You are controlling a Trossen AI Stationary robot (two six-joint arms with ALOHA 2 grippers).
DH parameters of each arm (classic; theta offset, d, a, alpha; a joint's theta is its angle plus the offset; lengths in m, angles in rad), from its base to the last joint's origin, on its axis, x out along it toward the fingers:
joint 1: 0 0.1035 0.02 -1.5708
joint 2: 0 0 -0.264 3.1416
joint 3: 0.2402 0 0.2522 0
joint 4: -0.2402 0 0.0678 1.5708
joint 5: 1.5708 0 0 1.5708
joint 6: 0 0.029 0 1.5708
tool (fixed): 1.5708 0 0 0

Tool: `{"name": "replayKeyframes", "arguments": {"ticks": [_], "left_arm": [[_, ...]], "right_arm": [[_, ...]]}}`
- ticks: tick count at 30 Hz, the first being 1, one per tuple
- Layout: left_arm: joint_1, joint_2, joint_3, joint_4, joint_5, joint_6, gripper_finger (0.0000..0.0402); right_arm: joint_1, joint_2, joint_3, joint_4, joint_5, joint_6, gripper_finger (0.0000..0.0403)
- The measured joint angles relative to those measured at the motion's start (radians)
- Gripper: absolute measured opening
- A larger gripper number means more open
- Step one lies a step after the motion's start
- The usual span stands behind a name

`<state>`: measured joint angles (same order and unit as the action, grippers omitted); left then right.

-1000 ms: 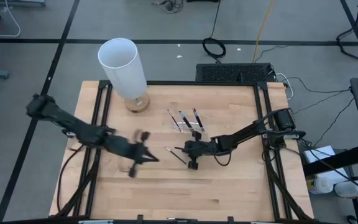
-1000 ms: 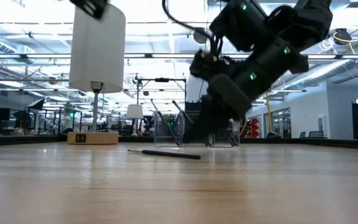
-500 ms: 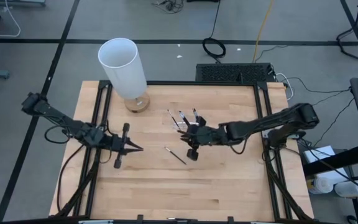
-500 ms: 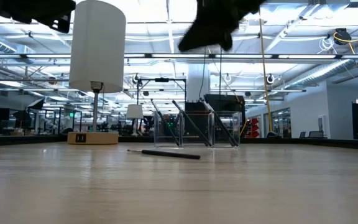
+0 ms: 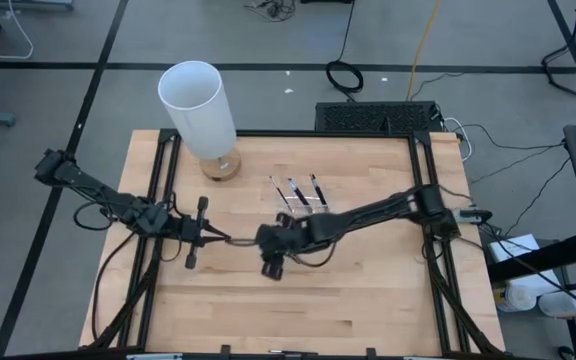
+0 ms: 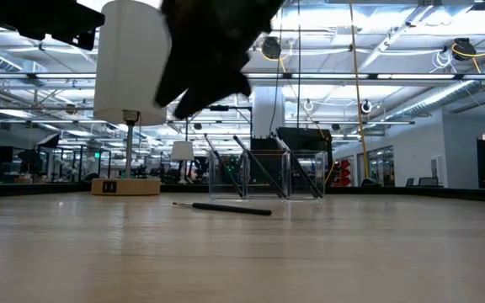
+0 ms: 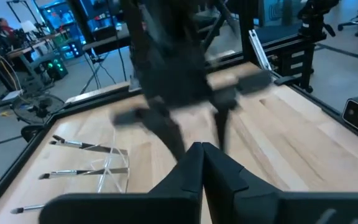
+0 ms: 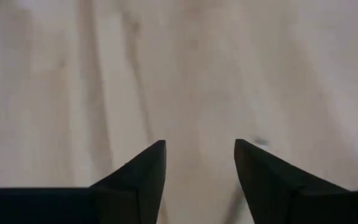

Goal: Put items in baskets/containers
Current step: Put the black eyeshadow brush into the transparent organizer

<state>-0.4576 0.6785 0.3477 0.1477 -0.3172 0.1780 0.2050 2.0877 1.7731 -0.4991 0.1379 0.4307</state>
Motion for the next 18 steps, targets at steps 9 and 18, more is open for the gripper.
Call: {"name": "replayKeyframes", "arguments": {"ticks": [9, 18], "left_arm": [[0.000, 0.000, 0.000, 0.034, -0.075, 0.086, 0.0029], [0.000, 0.000, 0.000, 0.037, -0.137, 0.135, 0.0005]], "right_arm": [[-0.012, 0.085, 0.015, -0.121, 0.069, 0.035, 0.0173], [-0.053, 0.087, -0.002, -0.109, 0.073, 0.189, 0.0184]]}}
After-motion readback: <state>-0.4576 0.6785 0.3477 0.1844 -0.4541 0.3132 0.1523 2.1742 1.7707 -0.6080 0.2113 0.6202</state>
